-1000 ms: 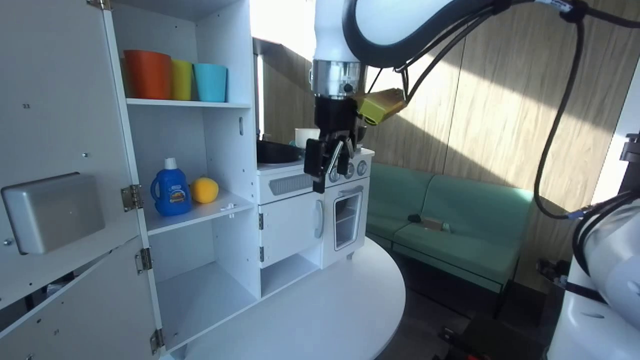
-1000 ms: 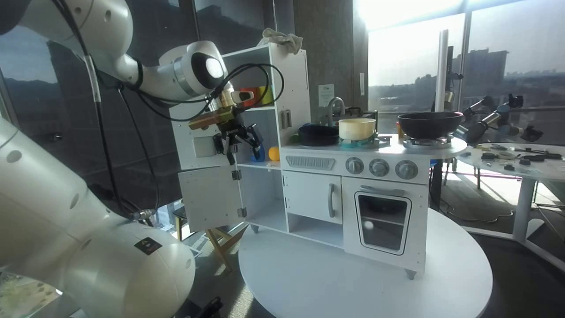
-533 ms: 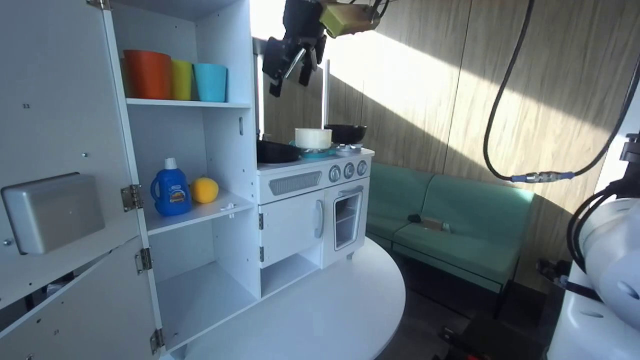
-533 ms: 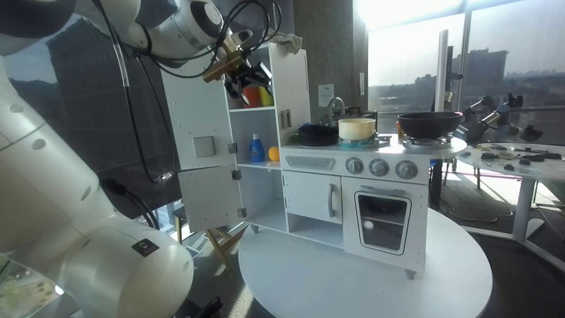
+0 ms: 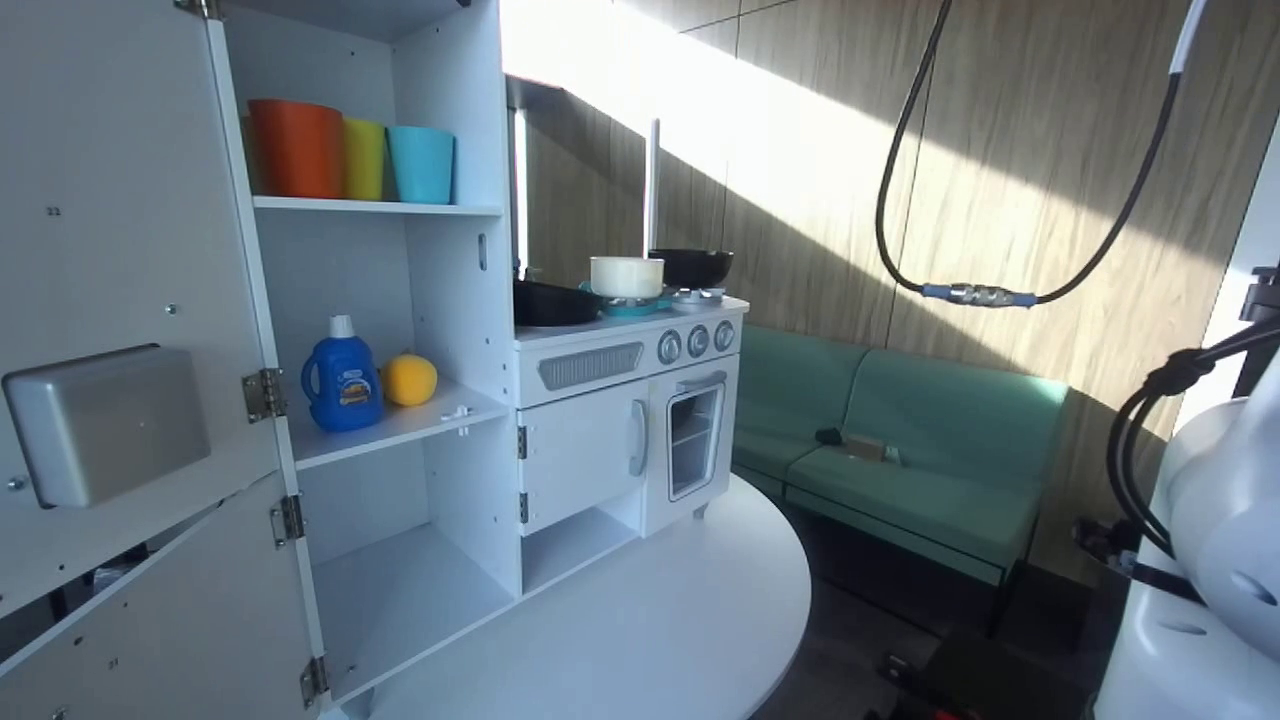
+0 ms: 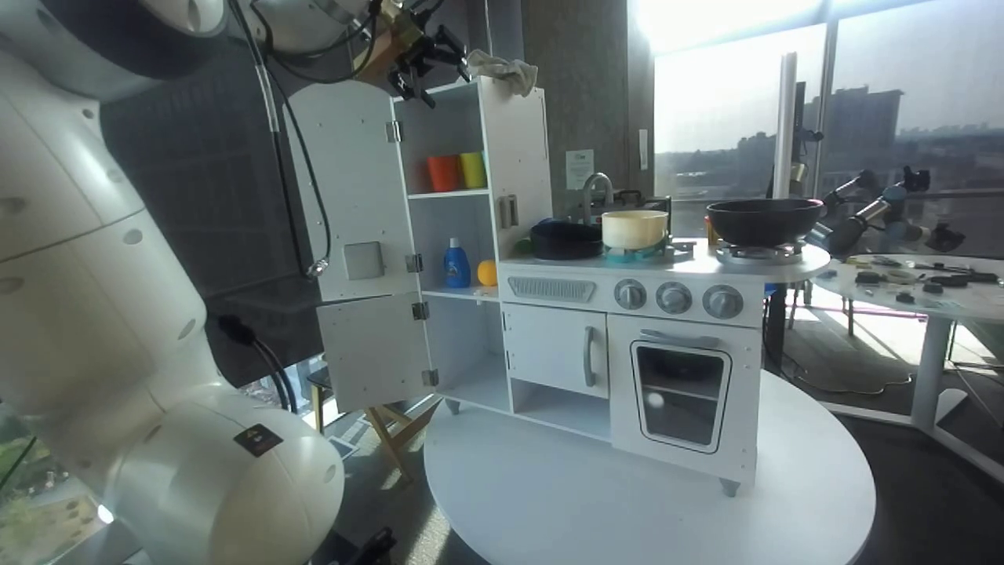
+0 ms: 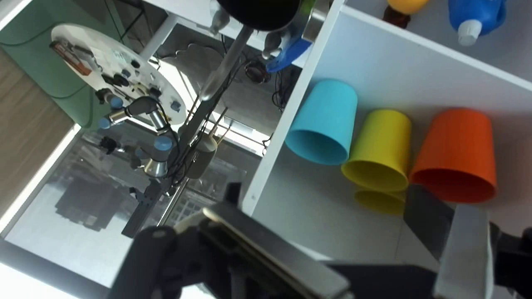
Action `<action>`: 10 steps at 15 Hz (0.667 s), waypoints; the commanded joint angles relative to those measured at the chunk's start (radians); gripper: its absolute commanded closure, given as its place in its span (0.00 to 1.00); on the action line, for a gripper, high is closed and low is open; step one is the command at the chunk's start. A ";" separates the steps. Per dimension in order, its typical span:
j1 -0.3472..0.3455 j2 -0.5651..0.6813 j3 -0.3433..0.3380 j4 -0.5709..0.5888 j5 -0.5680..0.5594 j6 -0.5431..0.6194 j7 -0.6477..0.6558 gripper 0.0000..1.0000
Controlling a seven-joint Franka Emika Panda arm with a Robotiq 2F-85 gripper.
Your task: Pick up the white towel from the top of the refrigerator and wipe the black bowl in the sink, put the white towel on top of the refrigerator
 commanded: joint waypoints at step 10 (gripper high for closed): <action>0.055 0.351 -0.029 0.494 -0.072 0.148 0.031 0.00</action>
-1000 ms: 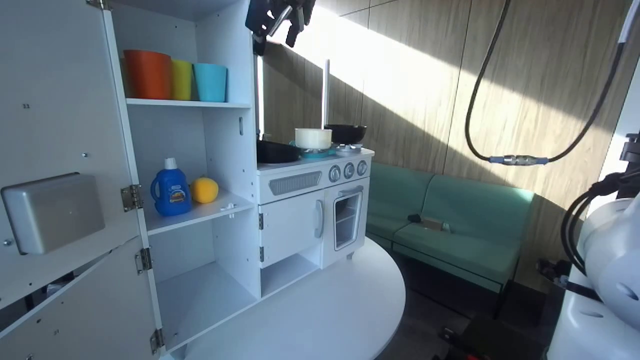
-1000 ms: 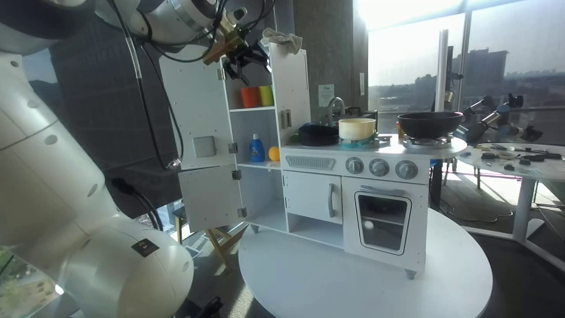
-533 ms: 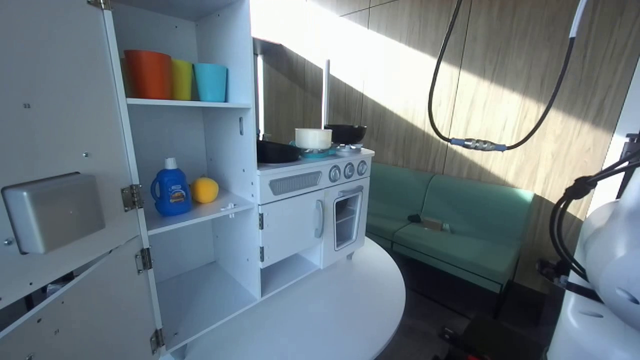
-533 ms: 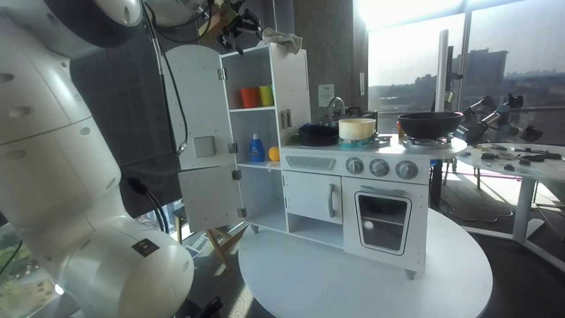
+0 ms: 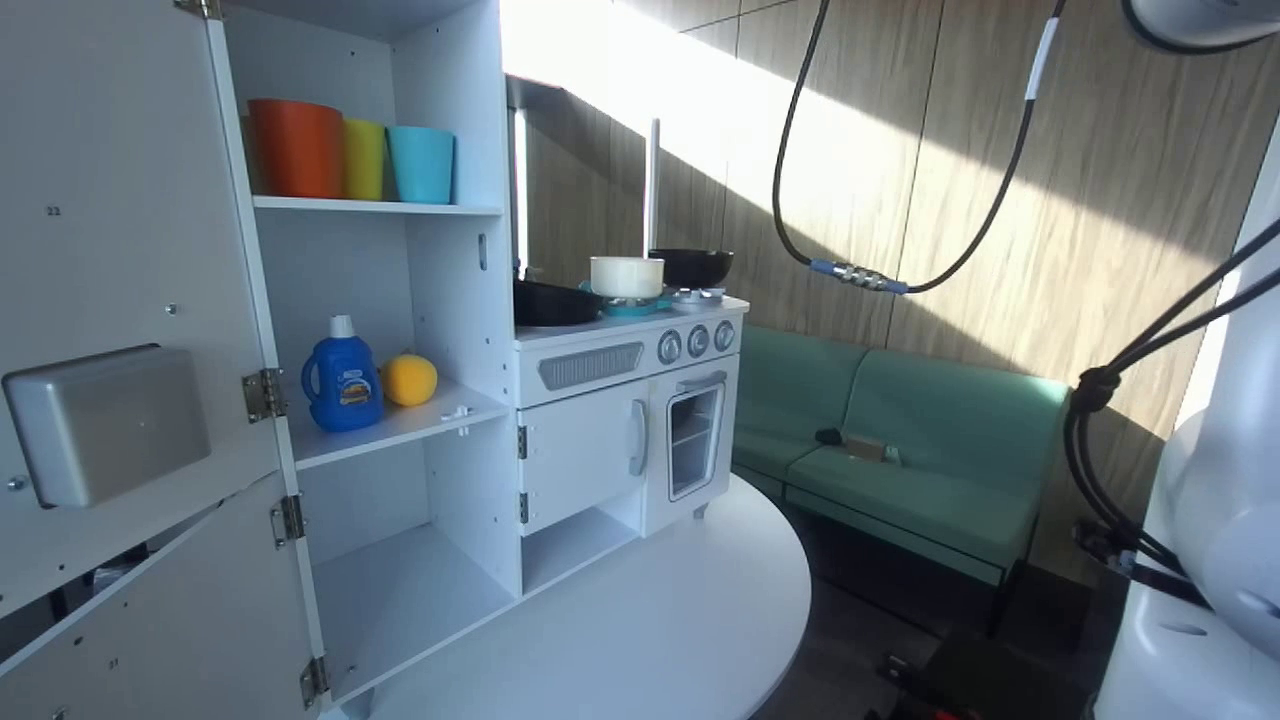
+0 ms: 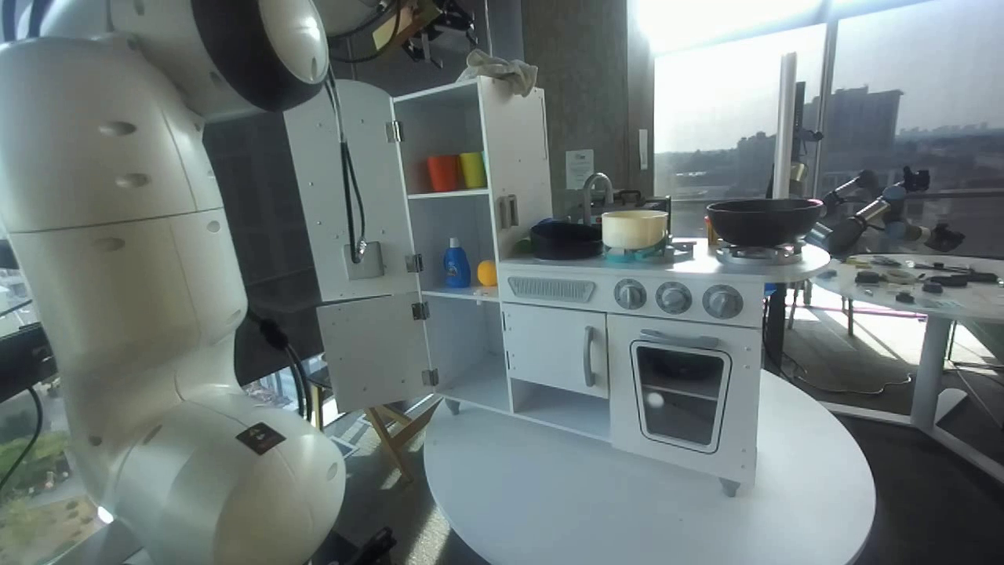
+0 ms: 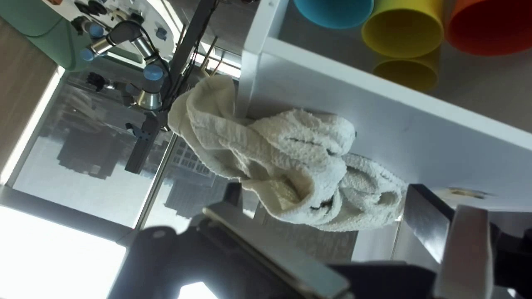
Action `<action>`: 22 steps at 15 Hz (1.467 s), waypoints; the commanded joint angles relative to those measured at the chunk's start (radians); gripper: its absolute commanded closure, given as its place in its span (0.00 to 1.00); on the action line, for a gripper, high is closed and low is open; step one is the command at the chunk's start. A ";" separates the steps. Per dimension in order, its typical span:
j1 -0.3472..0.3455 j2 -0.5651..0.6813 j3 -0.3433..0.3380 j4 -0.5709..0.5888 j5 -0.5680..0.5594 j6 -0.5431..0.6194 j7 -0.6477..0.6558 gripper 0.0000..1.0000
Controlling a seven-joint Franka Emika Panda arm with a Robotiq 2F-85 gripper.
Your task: Pick up the white towel from the top of the refrigerator and wipe the black bowl in the sink, put the white towel on top of the refrigerator
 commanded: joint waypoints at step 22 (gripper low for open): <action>0.115 0.275 -0.128 0.412 0.014 0.098 0.111 0.94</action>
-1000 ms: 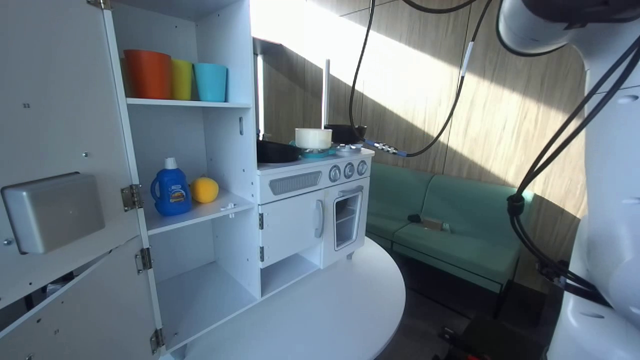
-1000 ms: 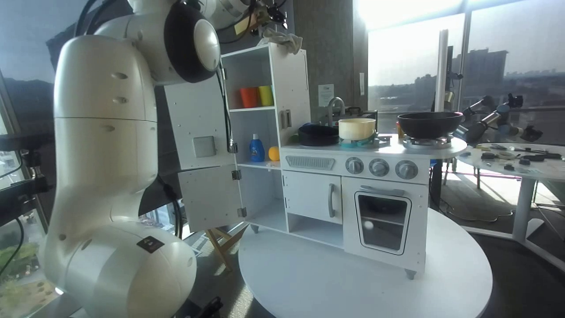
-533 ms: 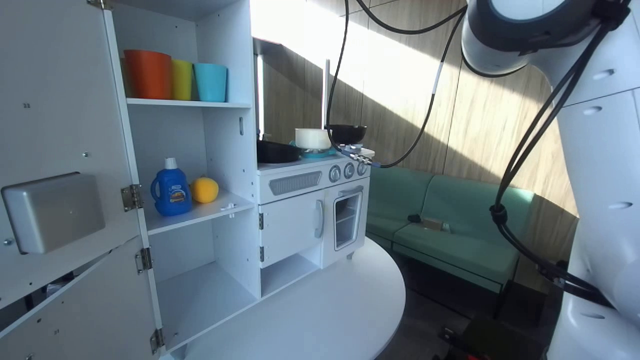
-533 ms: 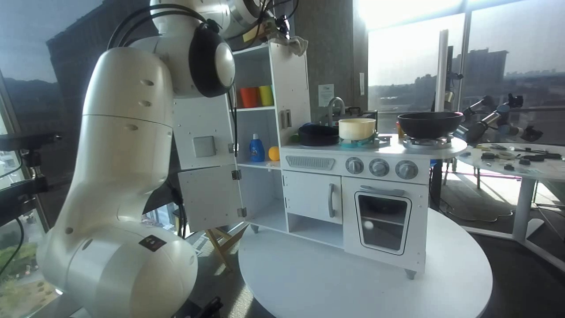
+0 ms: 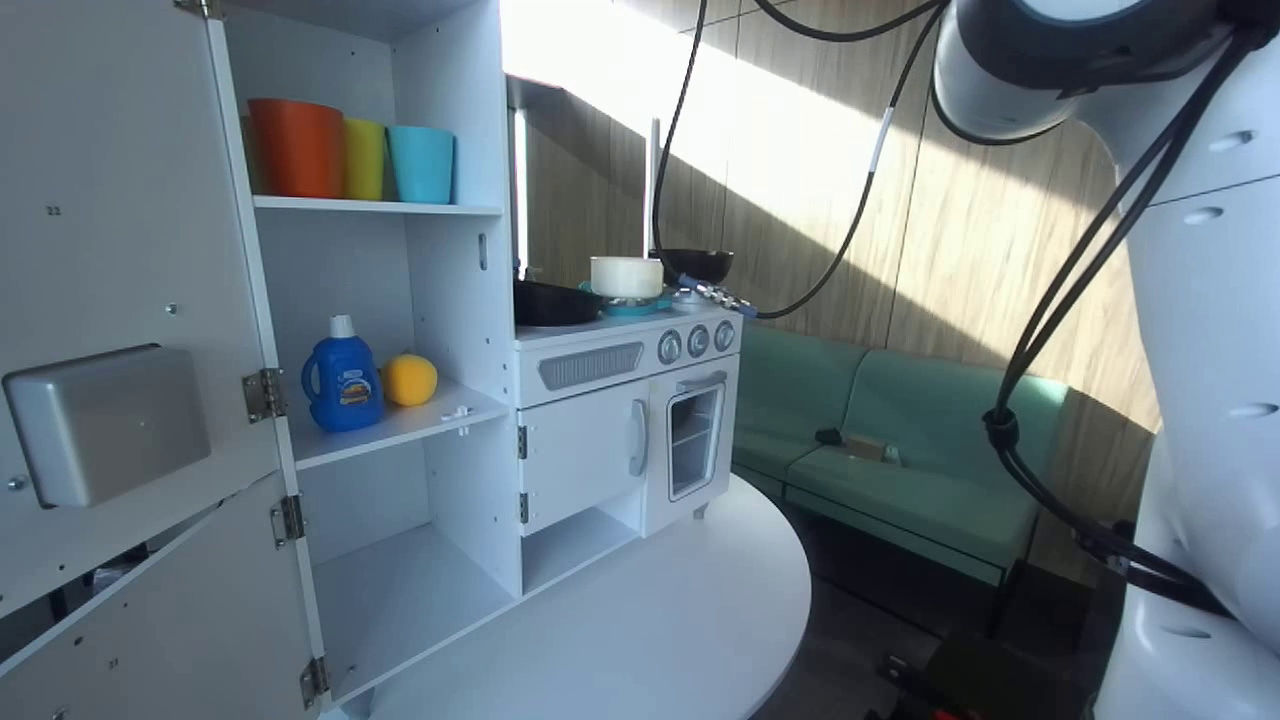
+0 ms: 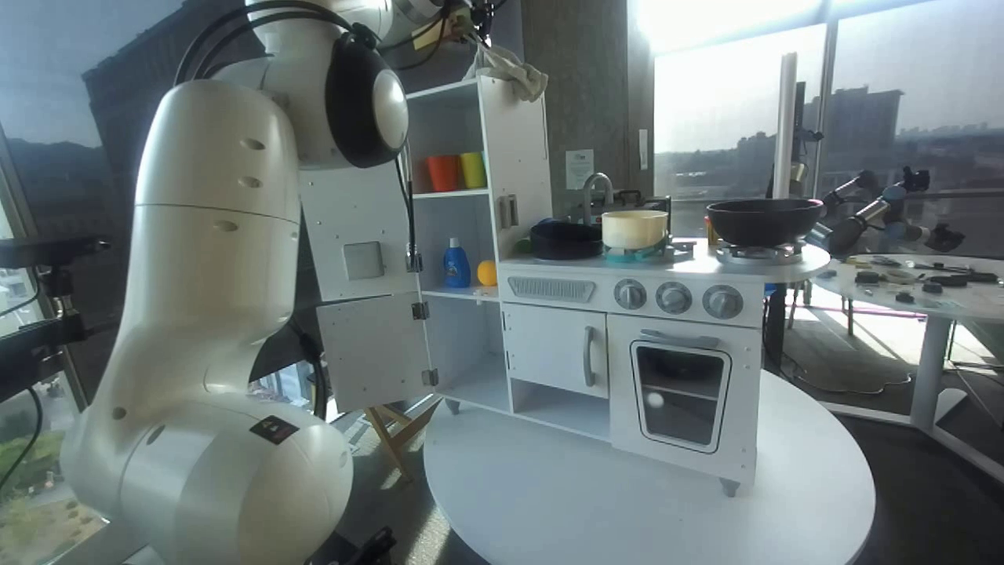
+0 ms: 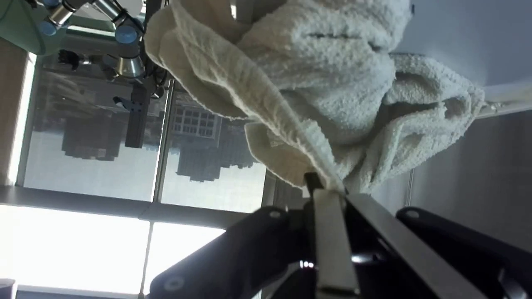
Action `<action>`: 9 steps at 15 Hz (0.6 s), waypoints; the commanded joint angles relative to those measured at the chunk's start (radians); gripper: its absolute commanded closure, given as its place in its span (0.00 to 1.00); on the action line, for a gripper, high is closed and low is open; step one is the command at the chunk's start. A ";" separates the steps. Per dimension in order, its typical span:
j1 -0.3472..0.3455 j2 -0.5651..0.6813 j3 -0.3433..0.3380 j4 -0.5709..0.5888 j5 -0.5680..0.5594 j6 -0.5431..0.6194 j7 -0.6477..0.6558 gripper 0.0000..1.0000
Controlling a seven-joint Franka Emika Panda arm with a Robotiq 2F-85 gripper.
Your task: Pick up the white towel from the top of the refrigerator and wipe the black bowl in the sink, put the white towel on top of the refrigerator
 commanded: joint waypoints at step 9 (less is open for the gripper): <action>-0.022 -0.168 -0.032 -0.083 -0.041 0.025 0.186 0.93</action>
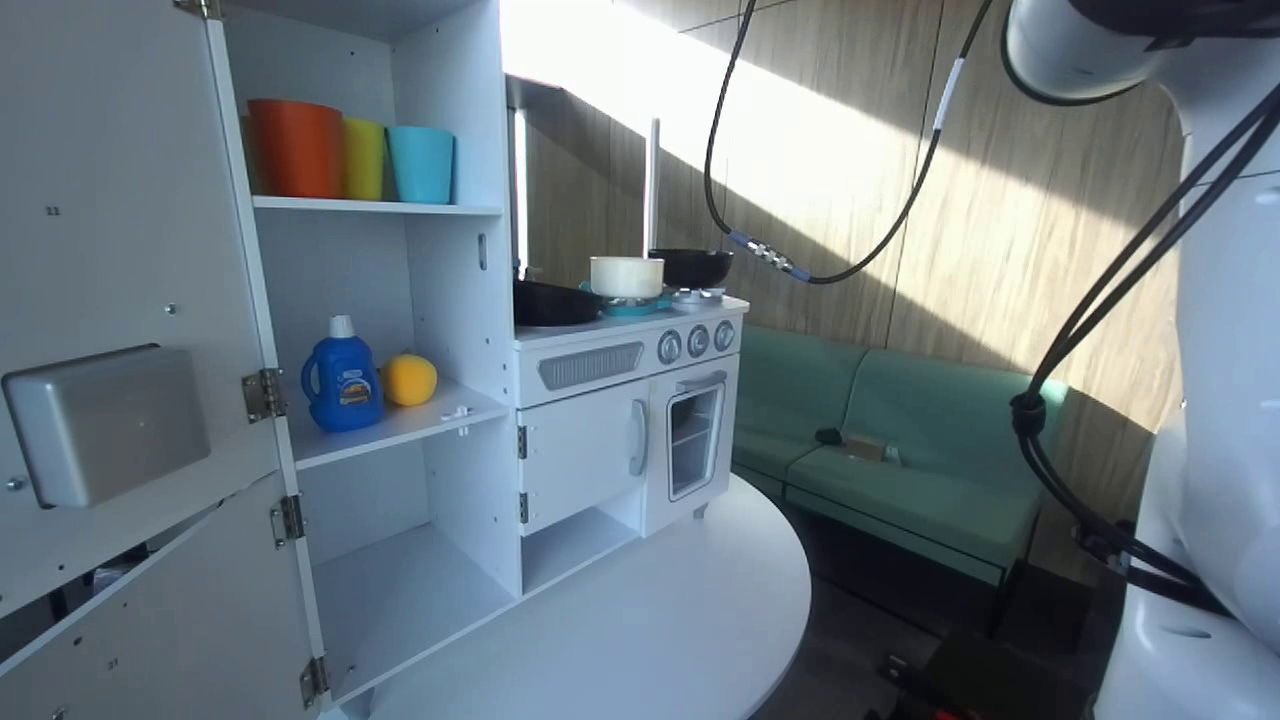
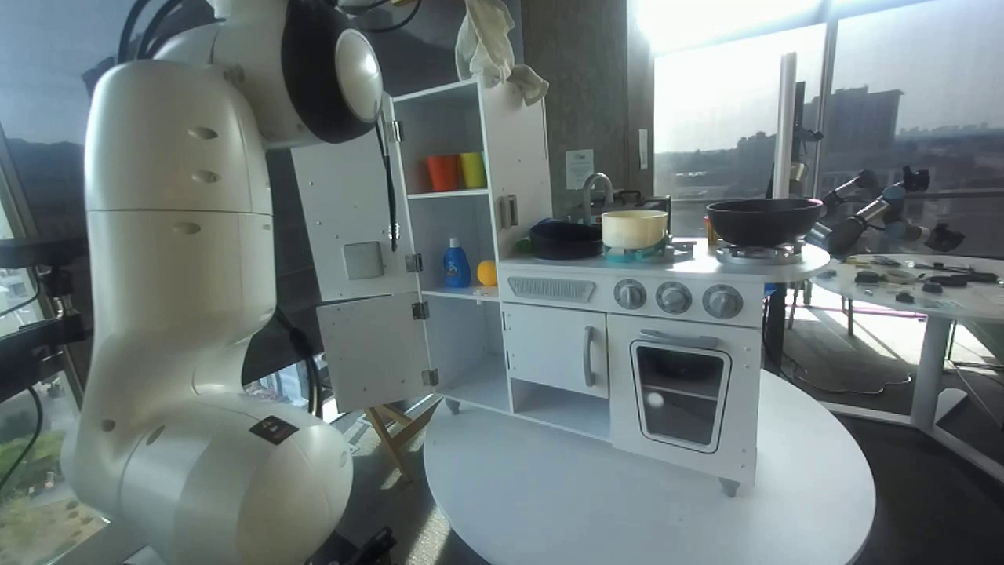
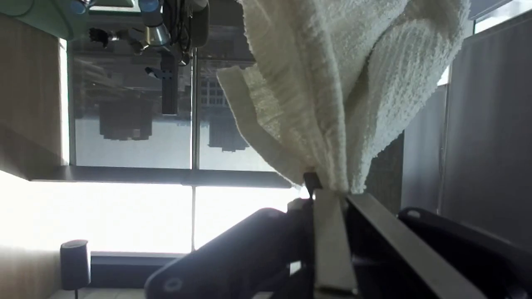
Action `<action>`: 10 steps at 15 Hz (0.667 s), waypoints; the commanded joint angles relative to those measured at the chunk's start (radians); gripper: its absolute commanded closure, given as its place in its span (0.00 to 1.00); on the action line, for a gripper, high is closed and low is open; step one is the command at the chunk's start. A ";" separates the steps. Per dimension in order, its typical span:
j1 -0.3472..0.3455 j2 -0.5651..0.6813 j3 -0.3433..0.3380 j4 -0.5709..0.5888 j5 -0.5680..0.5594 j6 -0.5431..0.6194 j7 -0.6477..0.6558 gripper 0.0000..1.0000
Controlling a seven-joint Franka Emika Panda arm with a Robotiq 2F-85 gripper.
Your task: Pick up the white towel from the top of the refrigerator and wipe the black bowl in the sink, put the white towel on top of the refrigerator
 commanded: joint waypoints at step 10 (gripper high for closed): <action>-0.010 0.050 -0.004 -0.053 0.006 -0.052 0.017 0.36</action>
